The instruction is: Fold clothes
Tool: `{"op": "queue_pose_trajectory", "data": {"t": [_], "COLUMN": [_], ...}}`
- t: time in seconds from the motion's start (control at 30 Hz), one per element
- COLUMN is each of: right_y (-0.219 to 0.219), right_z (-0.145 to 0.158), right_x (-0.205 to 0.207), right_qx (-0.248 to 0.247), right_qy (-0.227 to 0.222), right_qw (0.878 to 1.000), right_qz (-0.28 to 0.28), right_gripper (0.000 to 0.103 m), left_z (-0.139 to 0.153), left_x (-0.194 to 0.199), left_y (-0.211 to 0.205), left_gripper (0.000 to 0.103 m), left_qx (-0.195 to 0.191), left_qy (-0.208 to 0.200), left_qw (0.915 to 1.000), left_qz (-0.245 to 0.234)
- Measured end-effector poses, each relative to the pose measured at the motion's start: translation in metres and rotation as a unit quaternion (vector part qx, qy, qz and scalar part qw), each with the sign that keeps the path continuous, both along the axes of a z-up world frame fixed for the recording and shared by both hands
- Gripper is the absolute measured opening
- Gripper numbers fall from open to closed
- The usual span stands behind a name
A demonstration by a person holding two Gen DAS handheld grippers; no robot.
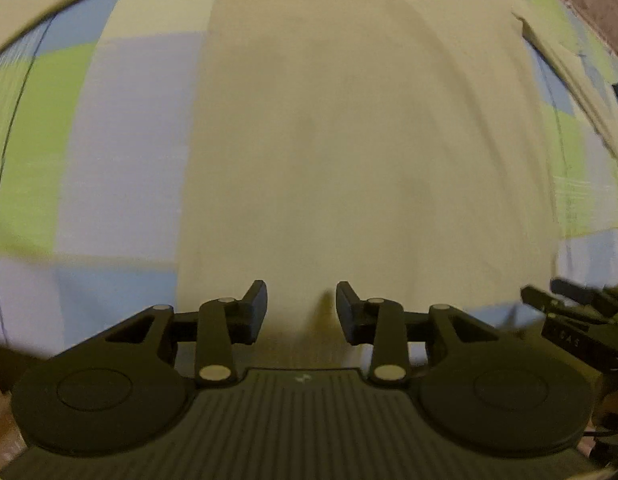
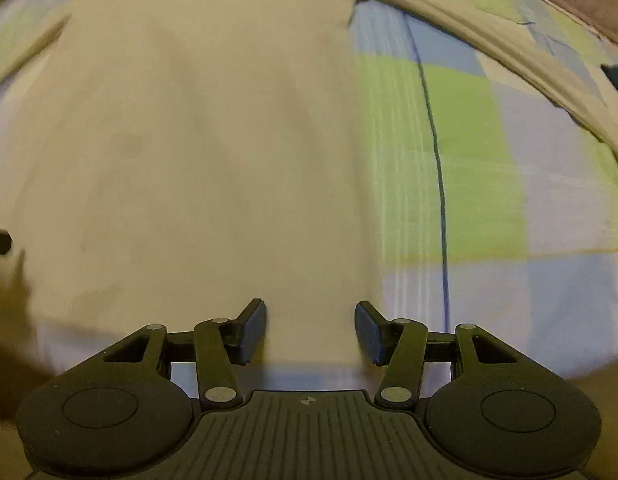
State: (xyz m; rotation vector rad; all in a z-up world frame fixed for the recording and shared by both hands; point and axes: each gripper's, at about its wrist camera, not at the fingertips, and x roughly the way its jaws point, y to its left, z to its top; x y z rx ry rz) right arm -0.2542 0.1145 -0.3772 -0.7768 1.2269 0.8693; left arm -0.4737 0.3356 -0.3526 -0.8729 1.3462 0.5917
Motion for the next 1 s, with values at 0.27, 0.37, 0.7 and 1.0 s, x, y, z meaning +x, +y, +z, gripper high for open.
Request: {"op": "queue_pose_trajectory", "data": {"t": [0.27,0.37,0.7,1.0], "right_y": [-0.006,0.005,-0.027,-0.115], "right_z": [0.101,0.150,0.238,0.259], "right_x": [0.007,0.001,-0.016,-0.016], "right_qx": [0.070,0.131,0.194,0.195], "right_qy": [0.017,0.017,-0.008,-0.006], "right_qw": [0.994,0.986,0.981,0.981], "right_qz": [-0.086,-0.098,-0.022,-0.018], "right_gripper": [0.053,0.053,0.053,0.053], "left_z": [0.114,0.158,0.238,0.263], "left_x": [-0.008,-0.005,0.006,0.005], "left_y": [-0.004,-0.010,-0.090,-0.193], "left_gripper": [0.037,0.041,0.043,0.044], "left_qx": [0.079,0.126,0.207,0.231], "left_qy": [-0.038,-0.058,-0.080,-0.084], "left_qw": [0.9961,0.9900,0.9739,0.9674], "left_qz": [0.010,0.027,0.048,0.061]}}
